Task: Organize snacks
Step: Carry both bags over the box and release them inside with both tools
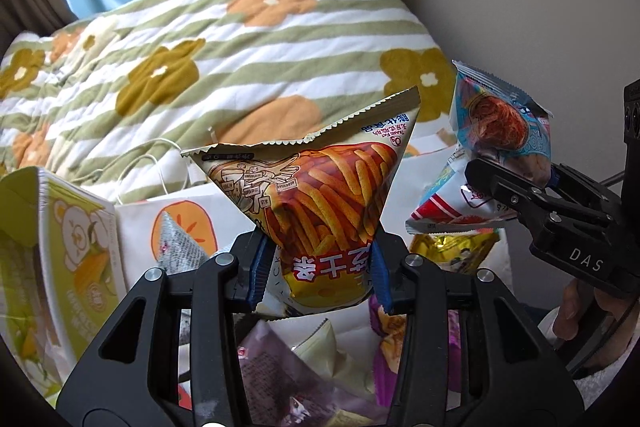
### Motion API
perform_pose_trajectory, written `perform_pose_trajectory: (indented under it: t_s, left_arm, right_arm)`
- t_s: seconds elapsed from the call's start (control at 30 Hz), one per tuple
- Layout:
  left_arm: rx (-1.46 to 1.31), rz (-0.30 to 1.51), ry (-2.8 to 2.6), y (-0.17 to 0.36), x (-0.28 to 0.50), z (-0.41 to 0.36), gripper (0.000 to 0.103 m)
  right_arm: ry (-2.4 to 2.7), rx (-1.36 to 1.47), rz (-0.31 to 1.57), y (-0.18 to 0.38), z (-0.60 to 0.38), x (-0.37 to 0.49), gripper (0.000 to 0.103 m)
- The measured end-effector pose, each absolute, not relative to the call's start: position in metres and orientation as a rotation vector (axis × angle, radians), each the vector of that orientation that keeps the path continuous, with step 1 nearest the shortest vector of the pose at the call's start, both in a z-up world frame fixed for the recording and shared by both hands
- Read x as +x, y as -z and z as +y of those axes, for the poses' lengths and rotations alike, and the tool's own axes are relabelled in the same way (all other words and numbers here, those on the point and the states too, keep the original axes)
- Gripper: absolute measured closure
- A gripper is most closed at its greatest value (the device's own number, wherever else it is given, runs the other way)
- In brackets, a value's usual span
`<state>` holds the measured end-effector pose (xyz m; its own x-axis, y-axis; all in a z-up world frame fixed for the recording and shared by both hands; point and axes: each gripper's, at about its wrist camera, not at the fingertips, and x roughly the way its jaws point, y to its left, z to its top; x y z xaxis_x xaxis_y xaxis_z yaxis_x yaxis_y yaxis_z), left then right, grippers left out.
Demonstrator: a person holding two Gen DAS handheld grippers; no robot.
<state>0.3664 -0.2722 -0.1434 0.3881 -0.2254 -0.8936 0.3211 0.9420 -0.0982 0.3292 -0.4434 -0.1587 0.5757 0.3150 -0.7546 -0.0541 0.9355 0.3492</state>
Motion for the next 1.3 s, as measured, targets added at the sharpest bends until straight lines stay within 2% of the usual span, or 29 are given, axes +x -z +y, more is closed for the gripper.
perform_pose_trajectory:
  t_s: [0.4,0.77,0.97,1.3]
  left_arm:
    - [0.005,0.955,0.307,0.051,0.320,-0.223,0.065]
    - [-0.062,0.861,0.200,-0.003,0.292,-0.088,0.065]
    - [-0.027,0.890,0.165,0.000,0.297,-0.002,0.065]
    - [0.026,1.046,0.154,0.069,0.340,0.117,0.065]
  right_arm:
    - [-0.274,0.192,0.828,0.080,-0.422,0.290,0.045]
    - [-0.370,0.123,0.767,0.029,-0.330,0.277,0.045]
    - [-0.417,0.126,0.768,0.025,-0.248,0.285,0.045]
    - [-0.422,0.140,0.874,0.065,-0.110,0.310,0.045]
